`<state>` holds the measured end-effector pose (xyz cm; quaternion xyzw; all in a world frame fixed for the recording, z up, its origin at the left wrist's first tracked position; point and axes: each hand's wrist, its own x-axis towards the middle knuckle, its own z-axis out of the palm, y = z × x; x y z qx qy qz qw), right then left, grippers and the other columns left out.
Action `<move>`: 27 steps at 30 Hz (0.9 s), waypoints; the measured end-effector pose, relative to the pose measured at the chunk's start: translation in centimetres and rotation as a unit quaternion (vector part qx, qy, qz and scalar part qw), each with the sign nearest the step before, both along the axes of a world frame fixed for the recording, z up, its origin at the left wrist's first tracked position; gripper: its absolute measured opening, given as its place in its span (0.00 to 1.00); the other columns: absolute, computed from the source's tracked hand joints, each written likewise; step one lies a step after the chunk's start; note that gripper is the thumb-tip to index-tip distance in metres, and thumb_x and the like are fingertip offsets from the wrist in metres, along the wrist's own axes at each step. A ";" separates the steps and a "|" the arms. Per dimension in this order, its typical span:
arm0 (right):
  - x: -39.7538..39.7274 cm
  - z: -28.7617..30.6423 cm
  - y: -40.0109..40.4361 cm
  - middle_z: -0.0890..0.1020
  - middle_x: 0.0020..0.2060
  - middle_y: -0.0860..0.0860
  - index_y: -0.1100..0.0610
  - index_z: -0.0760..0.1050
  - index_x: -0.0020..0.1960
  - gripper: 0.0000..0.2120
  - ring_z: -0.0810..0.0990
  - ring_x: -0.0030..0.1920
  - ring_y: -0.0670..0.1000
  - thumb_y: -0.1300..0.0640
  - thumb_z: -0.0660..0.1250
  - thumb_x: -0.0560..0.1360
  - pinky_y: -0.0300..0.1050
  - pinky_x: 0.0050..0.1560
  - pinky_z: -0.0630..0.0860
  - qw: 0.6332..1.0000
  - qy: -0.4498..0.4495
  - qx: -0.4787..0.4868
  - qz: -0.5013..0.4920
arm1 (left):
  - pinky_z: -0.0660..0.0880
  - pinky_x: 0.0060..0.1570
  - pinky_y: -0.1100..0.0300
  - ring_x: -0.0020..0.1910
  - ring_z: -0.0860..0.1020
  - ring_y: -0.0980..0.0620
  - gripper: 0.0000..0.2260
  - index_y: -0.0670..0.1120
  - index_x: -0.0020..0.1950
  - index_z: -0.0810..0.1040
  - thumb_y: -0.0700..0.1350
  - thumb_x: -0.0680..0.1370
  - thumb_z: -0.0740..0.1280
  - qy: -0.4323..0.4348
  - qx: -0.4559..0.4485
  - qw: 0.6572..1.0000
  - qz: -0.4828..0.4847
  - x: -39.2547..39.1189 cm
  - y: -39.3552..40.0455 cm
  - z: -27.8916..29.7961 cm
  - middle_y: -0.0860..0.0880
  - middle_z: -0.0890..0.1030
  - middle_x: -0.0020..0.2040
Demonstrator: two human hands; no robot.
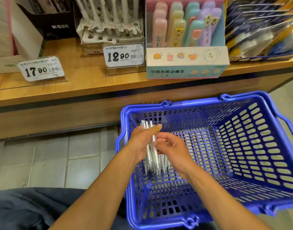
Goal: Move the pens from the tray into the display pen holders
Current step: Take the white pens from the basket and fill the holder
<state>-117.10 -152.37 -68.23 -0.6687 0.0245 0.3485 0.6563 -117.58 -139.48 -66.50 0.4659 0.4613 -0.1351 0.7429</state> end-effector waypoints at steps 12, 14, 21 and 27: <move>4.7 -8.5 -2.6 0.79 0.39 0.58 0.68 0.77 0.45 0.06 0.79 0.36 0.55 0.64 0.67 0.76 0.49 0.43 0.80 0.985 0.053 -0.163 0.007 | 0.70 0.26 0.59 0.26 0.71 0.53 0.04 0.43 0.48 0.72 0.37 0.81 0.64 0.013 0.043 0.999 0.004 0.1 0.0 -0.2 0.47 0.72 0.35; 5.0 -11.9 -3.4 0.76 0.37 0.59 0.63 0.71 0.37 0.10 0.75 0.35 0.56 0.66 0.64 0.77 0.54 0.45 0.79 0.948 0.033 -0.314 0.047 | 0.67 0.23 0.62 0.25 0.68 0.54 0.03 0.44 0.47 0.73 0.37 0.80 0.65 0.019 0.048 0.999 -0.010 0.1 -0.1 -0.2 0.48 0.71 0.34; 3.6 -16.4 -2.6 0.80 0.46 0.58 0.62 0.70 0.59 0.12 0.80 0.42 0.58 0.61 0.66 0.77 0.48 0.39 0.77 0.877 -0.014 -0.472 0.088 | 0.69 0.25 0.61 0.27 0.69 0.55 0.04 0.42 0.48 0.75 0.38 0.78 0.70 0.004 0.030 1.000 -0.007 0.2 0.1 -0.6 0.48 0.72 0.34; 3.9 -16.2 -2.9 0.81 0.49 0.60 0.63 0.69 0.61 0.17 0.81 0.47 0.60 0.59 0.69 0.76 0.46 0.38 0.75 0.850 -0.024 -0.513 0.121 | 0.71 0.26 0.61 0.27 0.70 0.54 0.10 0.41 0.55 0.72 0.37 0.77 0.71 0.007 0.002 1.000 -0.004 0.0 0.1 -0.5 0.48 0.72 0.33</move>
